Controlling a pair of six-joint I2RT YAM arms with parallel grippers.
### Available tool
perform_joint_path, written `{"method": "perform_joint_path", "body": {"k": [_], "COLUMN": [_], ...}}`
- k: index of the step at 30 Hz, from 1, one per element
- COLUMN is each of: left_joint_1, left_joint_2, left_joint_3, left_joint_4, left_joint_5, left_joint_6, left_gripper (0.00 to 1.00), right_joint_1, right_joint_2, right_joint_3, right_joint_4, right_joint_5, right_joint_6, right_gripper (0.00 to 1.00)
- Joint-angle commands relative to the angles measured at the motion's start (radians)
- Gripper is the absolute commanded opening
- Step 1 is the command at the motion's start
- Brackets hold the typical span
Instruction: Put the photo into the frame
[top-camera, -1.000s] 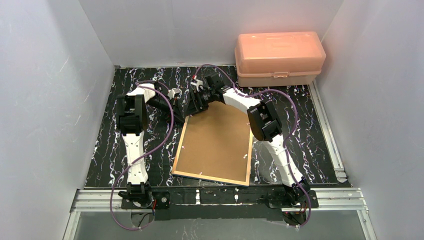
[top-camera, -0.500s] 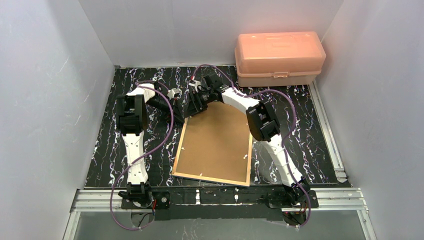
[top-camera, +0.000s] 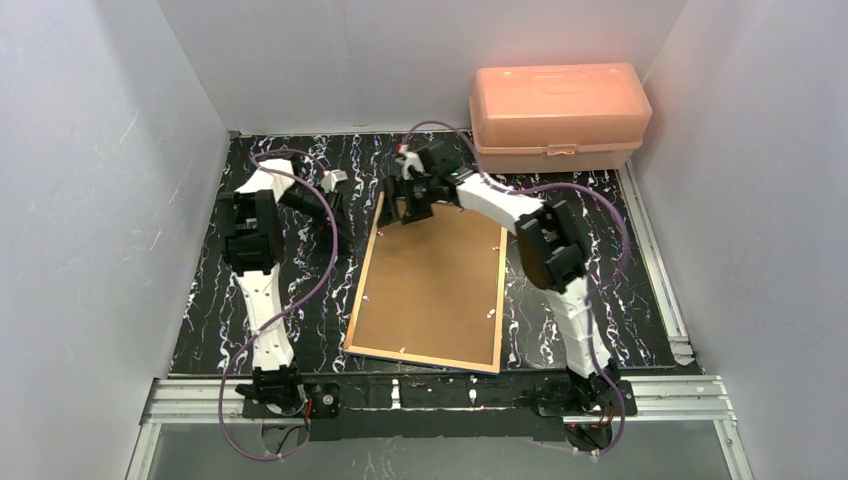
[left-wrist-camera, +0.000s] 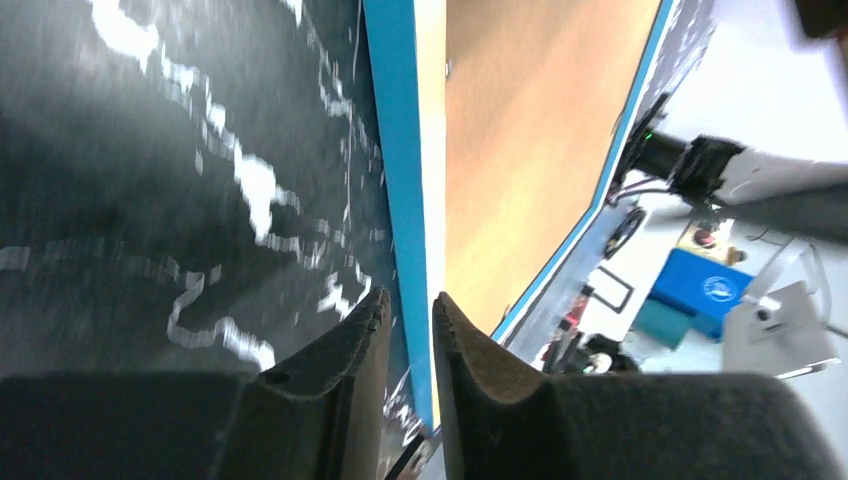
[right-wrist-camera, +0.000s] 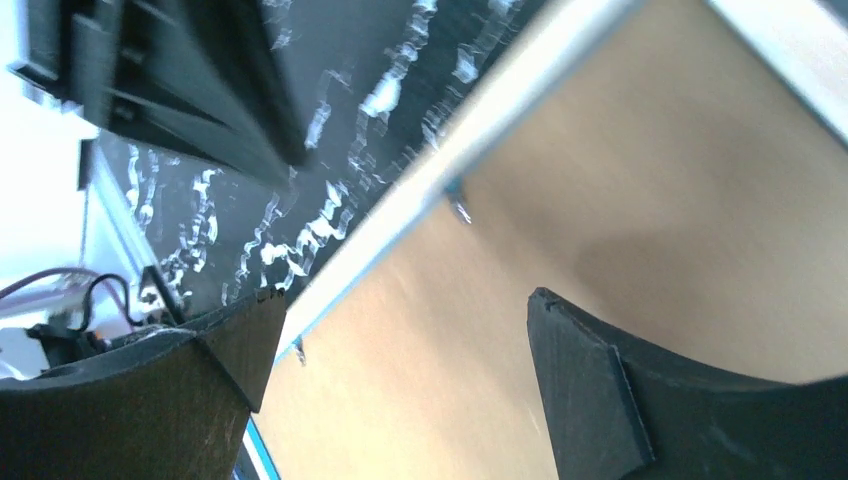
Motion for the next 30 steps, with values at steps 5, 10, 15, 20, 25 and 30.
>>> {"method": "perform_joint_path", "body": {"k": [5, 10, 15, 20, 25, 30], "left_joint_1": [-0.018, -0.094, -0.133, -0.173, -0.178, -0.181], "left_joint_2": [-0.282, -0.355, -0.377, -0.412, -0.442, -0.46], "left_joint_3": [-0.251, -0.405, -0.479, -0.531, -0.573, -0.602], "left_joint_4": [-0.07, 0.04, 0.093, 0.109, 0.111, 0.102], "left_joint_5": [-0.239, -0.317, -0.357, -0.354, -0.356, -0.346], "left_joint_6": [0.303, 0.302, 0.289, 0.291, 0.317, 0.344], "left_gripper": [0.21, 0.17, 0.13, 0.12, 0.11, 0.1], "right_joint_1": [-0.187, -0.283, -0.335, -0.341, -0.337, -0.276], "right_joint_2": [-0.621, -0.871, -0.885, -0.747, -0.616, -0.439], "right_joint_3": [-0.638, -0.934, -1.038, -0.998, -0.917, -0.683], "right_joint_4": [0.011, 0.003, 0.07, 0.139, 0.255, 0.196], "right_joint_5": [0.524, 0.625, 0.59, 0.514, 0.394, 0.386], "right_joint_6": [0.151, 0.183, 0.189, 0.192, 0.254, 0.237], "right_gripper": [0.99, 0.99, 0.99, 0.99, 0.99, 0.99]}}
